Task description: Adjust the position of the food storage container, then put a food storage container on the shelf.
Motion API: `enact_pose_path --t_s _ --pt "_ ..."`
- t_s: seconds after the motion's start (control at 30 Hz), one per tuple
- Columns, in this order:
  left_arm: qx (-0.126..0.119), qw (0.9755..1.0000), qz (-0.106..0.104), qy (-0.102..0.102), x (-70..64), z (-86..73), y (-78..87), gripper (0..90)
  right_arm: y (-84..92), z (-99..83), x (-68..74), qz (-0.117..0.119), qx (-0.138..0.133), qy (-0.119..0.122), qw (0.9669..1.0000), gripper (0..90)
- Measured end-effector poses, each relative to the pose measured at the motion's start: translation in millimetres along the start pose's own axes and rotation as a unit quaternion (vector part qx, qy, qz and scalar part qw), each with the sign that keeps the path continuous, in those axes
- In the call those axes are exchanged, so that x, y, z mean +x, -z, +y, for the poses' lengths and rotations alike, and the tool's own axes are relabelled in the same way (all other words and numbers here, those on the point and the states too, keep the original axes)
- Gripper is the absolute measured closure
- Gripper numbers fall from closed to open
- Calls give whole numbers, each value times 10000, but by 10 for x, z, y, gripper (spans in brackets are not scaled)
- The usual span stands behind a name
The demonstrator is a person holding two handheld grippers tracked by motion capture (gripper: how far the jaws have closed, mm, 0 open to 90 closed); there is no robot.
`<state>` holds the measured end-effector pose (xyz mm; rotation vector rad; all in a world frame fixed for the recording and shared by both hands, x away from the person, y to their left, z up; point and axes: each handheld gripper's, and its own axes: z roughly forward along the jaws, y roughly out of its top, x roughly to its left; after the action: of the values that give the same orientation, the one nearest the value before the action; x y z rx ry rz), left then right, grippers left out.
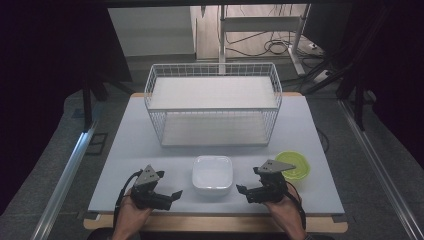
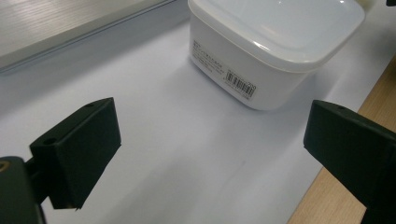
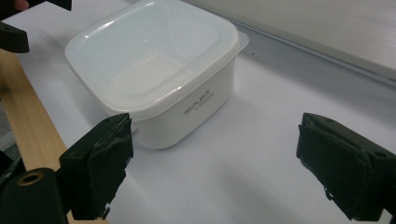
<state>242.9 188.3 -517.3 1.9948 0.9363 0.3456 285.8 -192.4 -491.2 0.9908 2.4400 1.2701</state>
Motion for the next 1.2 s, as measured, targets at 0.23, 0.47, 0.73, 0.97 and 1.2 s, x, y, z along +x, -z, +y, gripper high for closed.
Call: enact_pose_path --t_s 0.23,0.47,0.73,0.97,1.2 --pt "1 9997 65 -221 14 -23 -61 12 -42 -8 3 41 20 -11 10000 77" --pt "24 9997 22 -258 11 -16 -91 11 -76 -12 7 26 67 30 10000 62" --pt "167 9993 -26 -335 -36 27 -118 17 -89 -5 3 25 41 57 10000 53" --pt "211 9993 -128 -269 -47 91 -128 29 -109 18 15 -24 46 87 9999 50" --pt "84 9989 -395 -240 -40 192 -153 27 -136 61 19 -43 27 34 10000 27"
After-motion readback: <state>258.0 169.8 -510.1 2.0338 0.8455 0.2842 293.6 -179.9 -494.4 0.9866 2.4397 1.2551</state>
